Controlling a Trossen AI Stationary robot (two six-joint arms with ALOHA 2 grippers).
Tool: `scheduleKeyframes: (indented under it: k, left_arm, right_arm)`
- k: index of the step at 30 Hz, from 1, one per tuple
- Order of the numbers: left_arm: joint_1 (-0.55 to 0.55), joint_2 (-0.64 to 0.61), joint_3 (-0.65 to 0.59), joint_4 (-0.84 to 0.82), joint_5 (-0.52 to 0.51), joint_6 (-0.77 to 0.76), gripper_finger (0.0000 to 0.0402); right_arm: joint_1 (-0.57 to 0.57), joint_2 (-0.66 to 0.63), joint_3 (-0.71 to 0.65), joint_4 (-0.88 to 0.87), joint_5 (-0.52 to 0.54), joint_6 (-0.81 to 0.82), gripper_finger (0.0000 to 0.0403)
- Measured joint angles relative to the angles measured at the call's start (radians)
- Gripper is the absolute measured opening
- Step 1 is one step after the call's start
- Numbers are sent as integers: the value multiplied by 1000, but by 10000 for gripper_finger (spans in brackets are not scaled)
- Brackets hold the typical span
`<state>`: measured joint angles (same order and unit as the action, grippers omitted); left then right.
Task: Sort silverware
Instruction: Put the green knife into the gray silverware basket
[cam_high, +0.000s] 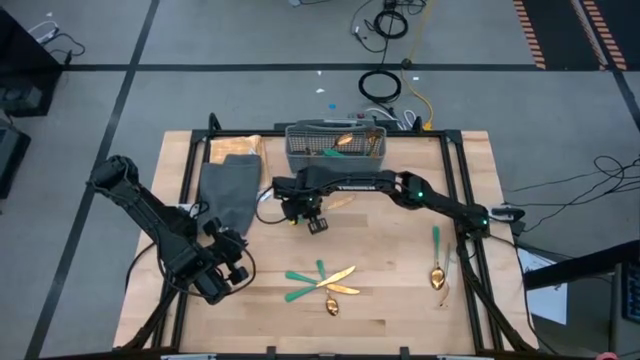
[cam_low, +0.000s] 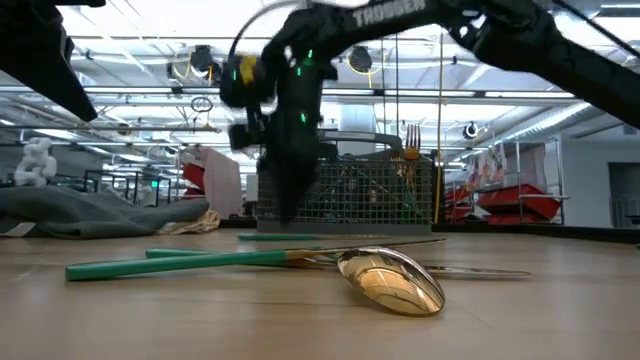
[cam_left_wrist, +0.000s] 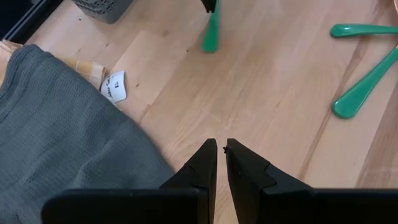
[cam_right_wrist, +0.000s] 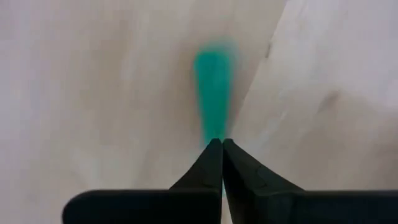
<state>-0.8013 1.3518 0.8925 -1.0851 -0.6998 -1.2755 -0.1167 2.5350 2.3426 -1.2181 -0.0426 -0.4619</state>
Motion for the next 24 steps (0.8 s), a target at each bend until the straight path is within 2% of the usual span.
scheduleKeyframes:
  k: [5,11,16,21,24]
  left_arm:
    - [0,0,0,7,0,0,44]
    - [-1,0,0,17,0,0,44]
    - [-8,0,0,32,0,0,44]
    - [-20,0,0,32,0,0,44]
    - [-27,0,0,31,0,0,44]
  right_arm:
    - [7,-66,4,-3,-4,22,3]
    - [12,-74,6,-15,-36,2,9]
    - [31,14,6,-8,-29,-109,81]
    - [26,74,14,-45,27,-95,174]
    - [16,88,15,-65,18,-79,209]
